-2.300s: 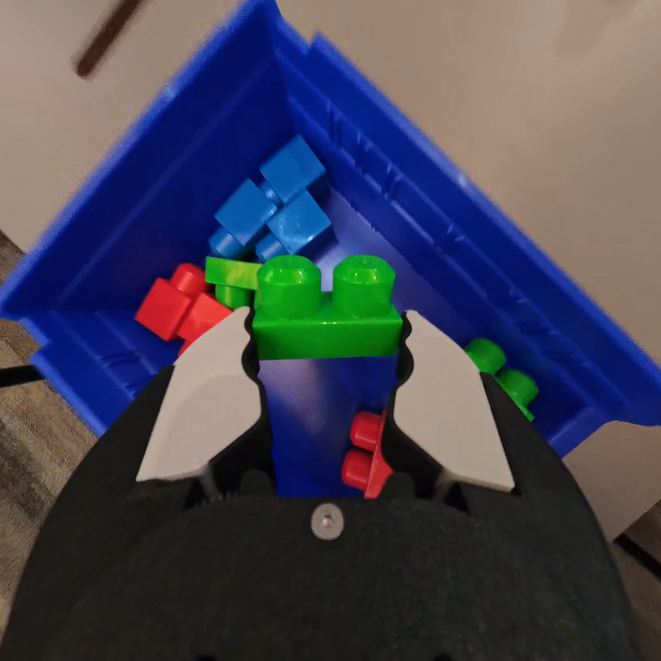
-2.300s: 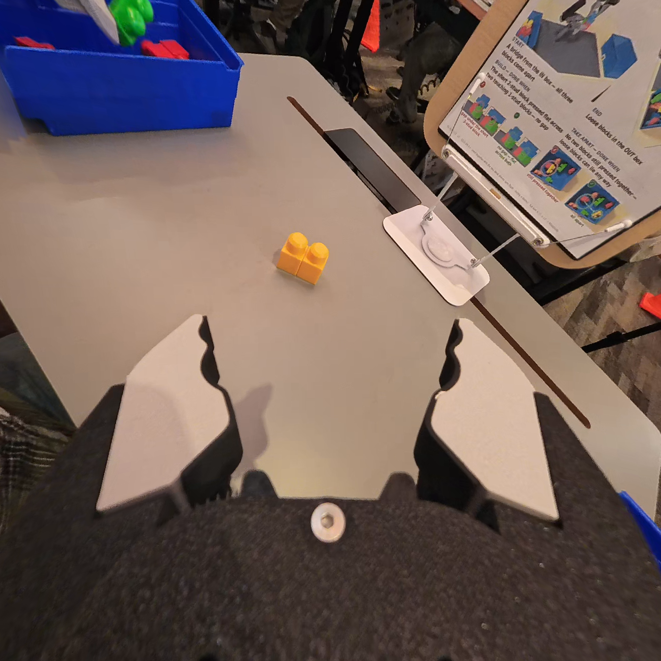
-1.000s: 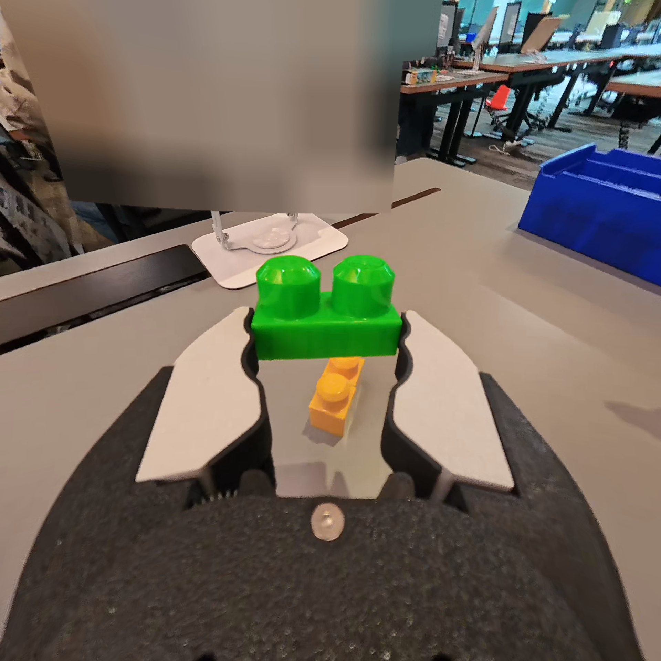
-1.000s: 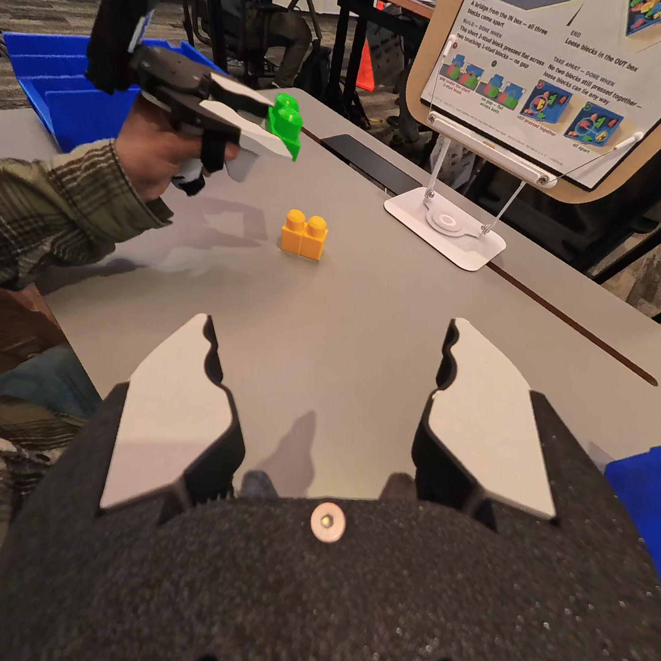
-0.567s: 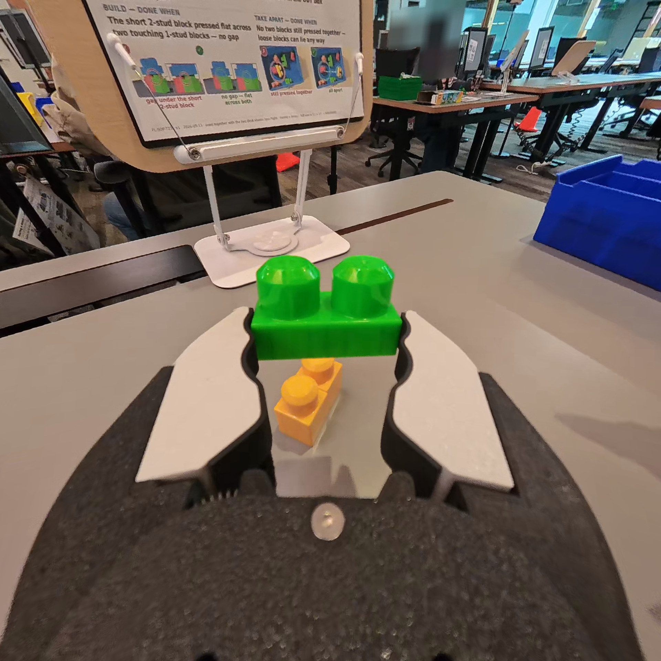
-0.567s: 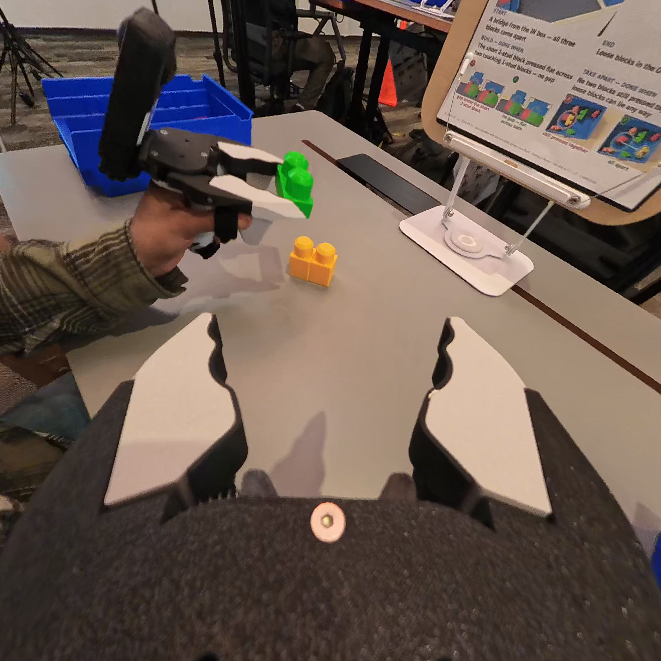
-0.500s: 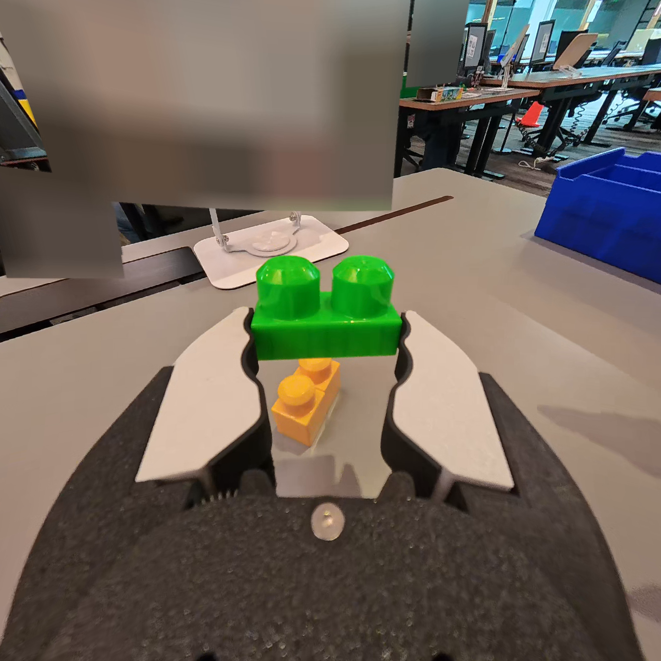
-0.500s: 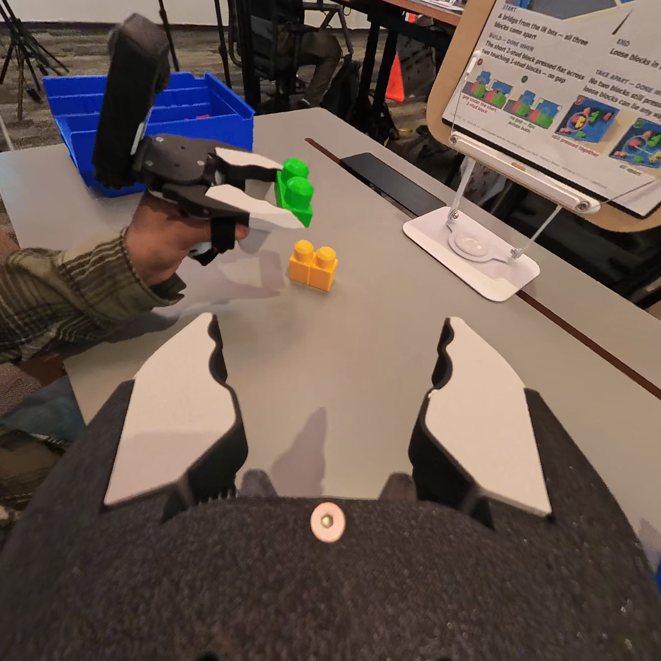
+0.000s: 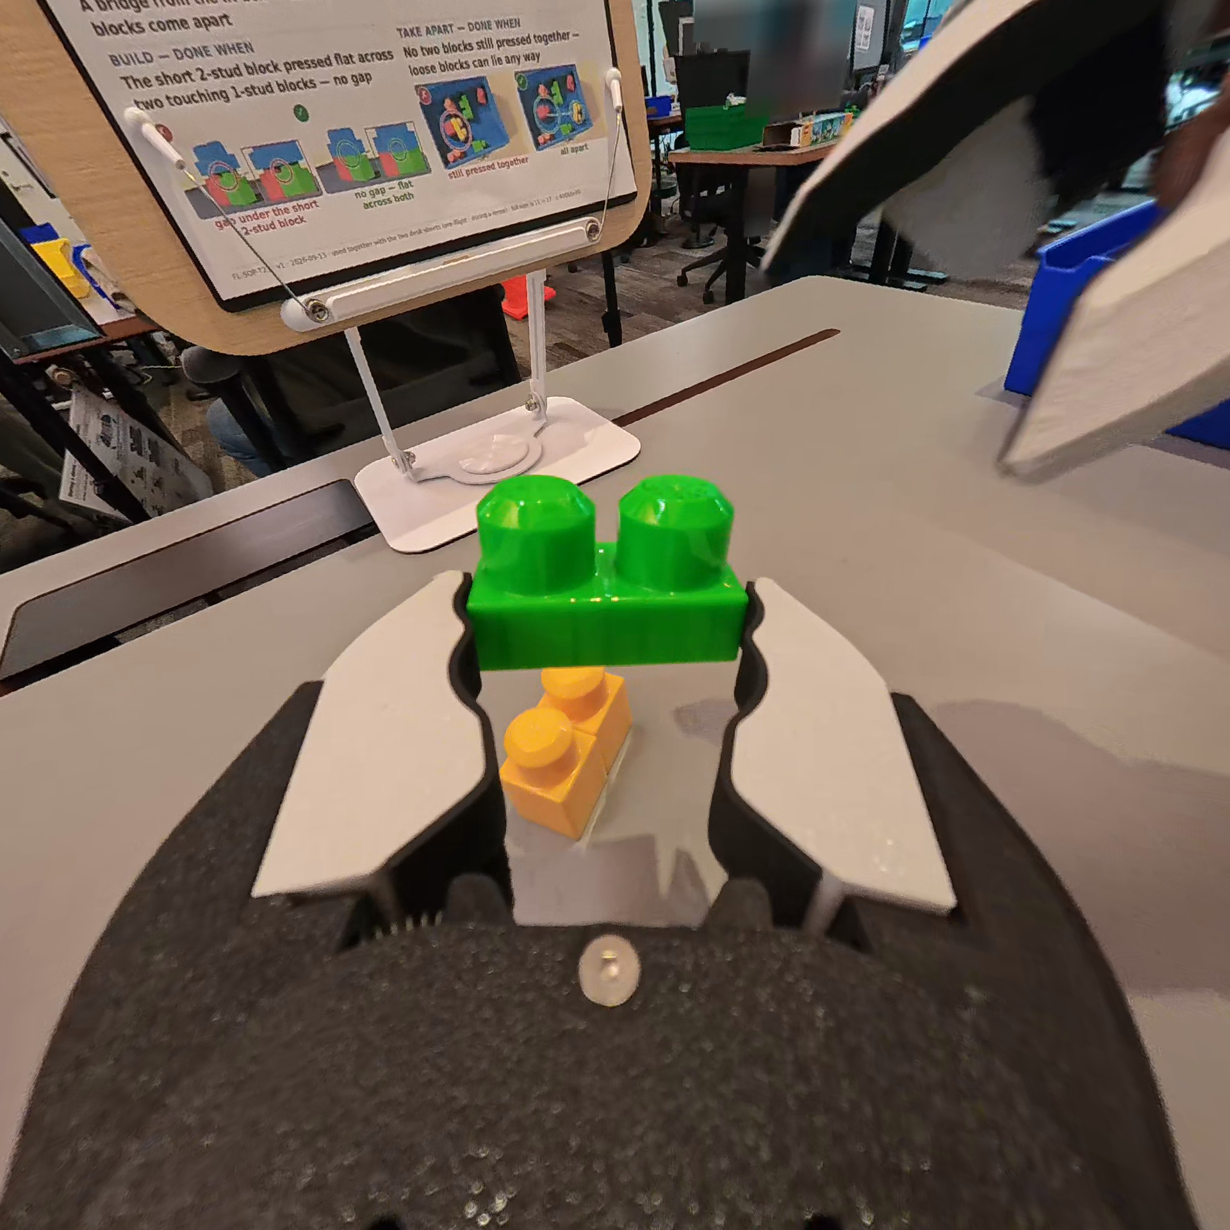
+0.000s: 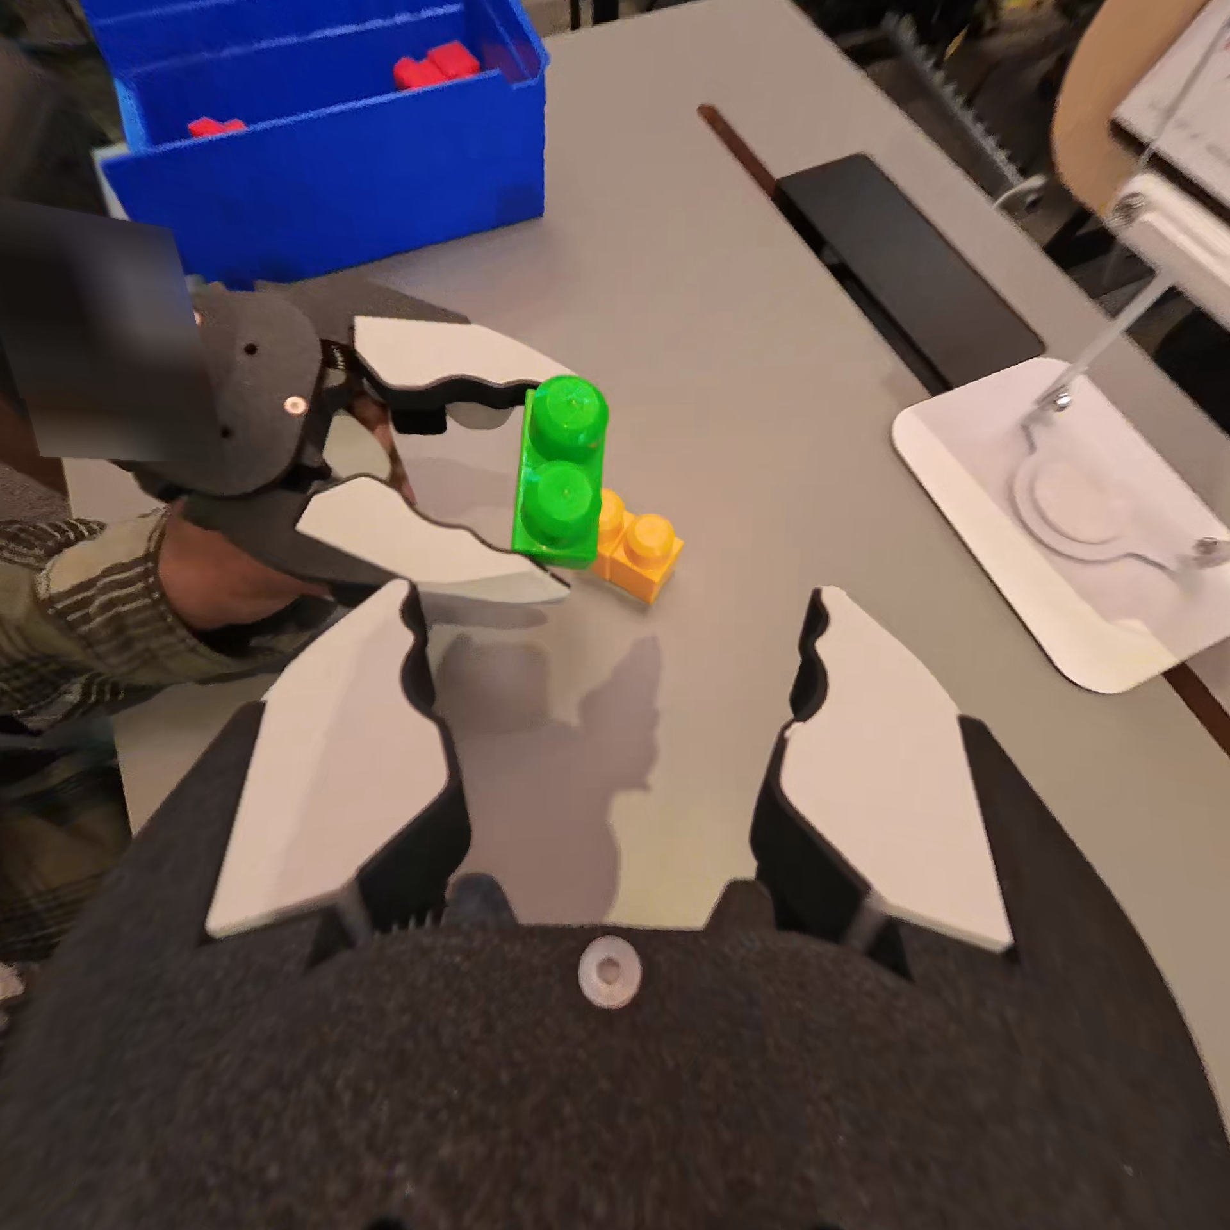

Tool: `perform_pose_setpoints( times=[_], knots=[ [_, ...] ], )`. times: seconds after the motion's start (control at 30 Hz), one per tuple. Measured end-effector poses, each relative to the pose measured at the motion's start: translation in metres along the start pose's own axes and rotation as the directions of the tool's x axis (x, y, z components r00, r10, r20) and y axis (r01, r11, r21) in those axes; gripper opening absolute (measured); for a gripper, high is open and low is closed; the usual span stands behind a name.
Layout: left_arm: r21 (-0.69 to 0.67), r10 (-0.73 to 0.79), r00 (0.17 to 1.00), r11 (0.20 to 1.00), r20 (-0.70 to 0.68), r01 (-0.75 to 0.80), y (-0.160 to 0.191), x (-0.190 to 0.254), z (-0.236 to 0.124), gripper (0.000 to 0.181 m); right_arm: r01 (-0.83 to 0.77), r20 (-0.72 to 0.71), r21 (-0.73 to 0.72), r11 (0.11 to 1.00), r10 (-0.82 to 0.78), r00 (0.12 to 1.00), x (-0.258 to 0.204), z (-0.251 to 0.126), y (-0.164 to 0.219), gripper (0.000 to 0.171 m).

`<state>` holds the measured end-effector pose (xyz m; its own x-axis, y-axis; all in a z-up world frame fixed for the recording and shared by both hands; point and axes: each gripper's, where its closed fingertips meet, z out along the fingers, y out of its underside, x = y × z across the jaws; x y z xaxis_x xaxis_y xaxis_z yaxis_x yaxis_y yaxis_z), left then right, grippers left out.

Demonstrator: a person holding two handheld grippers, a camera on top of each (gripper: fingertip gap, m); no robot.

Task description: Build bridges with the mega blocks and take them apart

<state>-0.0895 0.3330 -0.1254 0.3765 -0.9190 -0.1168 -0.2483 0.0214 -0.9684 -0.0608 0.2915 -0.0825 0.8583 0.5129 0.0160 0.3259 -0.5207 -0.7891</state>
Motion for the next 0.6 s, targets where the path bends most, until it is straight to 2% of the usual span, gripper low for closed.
perform_pose_setpoints(
  times=[0.03,0.13,0.3,0.43,0.6],
  knots=[
    [-0.001,0.007,1.0,1.0,-0.001,-0.007,0.0,0.0,0.0,0.075,-0.002,0.016,-0.024,1.0,0.003,1.0,0.001,0.007,0.0,0.104],
    [-0.009,0.022,1.0,1.0,-0.009,-0.022,-0.001,0.003,0.002,0.075,-0.013,0.076,-0.08,0.997,0.019,0.997,0.002,0.025,-0.001,0.089],
    [-0.023,0.048,0.999,0.999,-0.017,-0.048,0.0,0.006,0.003,0.076,-0.046,0.154,-0.143,0.989,0.068,0.986,0.001,0.042,-0.002,0.077],
    [-0.027,0.055,0.998,0.998,-0.022,-0.056,0.001,0.006,0.003,0.075,-0.067,0.169,-0.128,0.99,0.088,0.982,0.003,0.046,-0.004,0.08],
    [-0.037,0.021,1.0,0.999,-0.023,-0.022,0.004,-0.005,0.0,0.075,-0.112,0.133,-0.025,0.993,0.115,0.984,0.014,0.03,-0.005,0.088]
  ],
)
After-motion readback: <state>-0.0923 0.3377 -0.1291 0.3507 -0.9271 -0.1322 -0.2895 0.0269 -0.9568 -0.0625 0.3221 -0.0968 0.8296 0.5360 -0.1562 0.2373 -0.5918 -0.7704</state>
